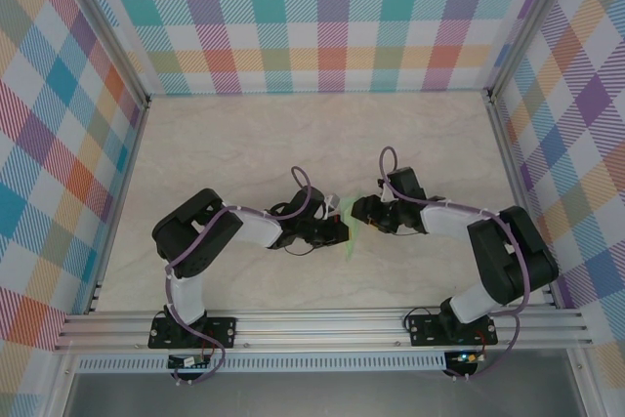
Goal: Fold a paper plane with a square sheet of paper (fold left side to right side)
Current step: Fold the wing for the fifth time at the center of the table.
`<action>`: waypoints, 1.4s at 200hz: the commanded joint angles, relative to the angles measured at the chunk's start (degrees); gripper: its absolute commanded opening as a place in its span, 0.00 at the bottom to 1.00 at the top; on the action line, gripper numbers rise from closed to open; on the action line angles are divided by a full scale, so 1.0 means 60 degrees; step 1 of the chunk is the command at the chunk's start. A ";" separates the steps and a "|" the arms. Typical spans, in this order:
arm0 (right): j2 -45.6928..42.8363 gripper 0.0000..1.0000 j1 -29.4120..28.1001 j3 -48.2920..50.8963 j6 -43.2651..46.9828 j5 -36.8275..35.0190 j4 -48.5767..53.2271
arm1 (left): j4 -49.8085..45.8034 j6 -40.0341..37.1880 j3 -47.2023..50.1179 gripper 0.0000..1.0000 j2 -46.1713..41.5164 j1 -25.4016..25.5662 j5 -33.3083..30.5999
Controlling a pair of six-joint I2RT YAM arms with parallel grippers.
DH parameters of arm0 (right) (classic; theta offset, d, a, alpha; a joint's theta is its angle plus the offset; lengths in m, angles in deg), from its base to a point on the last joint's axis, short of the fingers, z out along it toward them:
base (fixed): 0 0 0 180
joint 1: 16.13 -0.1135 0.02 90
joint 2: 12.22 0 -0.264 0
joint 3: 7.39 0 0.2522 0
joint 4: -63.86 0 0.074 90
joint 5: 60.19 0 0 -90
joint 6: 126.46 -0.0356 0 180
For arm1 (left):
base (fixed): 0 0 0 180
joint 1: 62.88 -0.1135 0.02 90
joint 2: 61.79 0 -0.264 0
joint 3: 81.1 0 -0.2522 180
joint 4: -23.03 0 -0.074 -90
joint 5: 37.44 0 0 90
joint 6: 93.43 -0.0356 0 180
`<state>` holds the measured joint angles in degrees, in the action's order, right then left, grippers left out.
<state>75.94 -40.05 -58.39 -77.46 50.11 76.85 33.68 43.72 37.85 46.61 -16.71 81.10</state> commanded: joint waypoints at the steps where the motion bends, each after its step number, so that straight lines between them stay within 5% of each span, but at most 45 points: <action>1: 0.0203 0.52 -0.0103 -0.0366 -0.0096 -0.0235 0.0605 | 0.0267 0.0054 0.0120 0.00 0.0141 -0.0156 0.0101; 62: 0.0788 0.49 -0.0244 -0.0737 -0.0031 -0.0405 0.1344 | 0.0177 -0.0007 0.0074 0.01 0.0141 -0.0172 0.0128; 195: 0.1065 0.48 -0.0314 -0.0914 0.0004 -0.0657 0.1748 | -0.0624 -0.0371 0.0138 0.45 -0.1075 -0.0689 0.0187; 280: 0.0966 0.48 -0.0312 -0.0927 0.0066 -0.0672 0.1837 | -0.0566 -0.0328 -0.0710 0.42 -0.0465 -0.1206 0.0525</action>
<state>80.12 -41.01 -63.70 -77.63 47.40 85.48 30.24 42.17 36.30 42.37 -23.18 82.34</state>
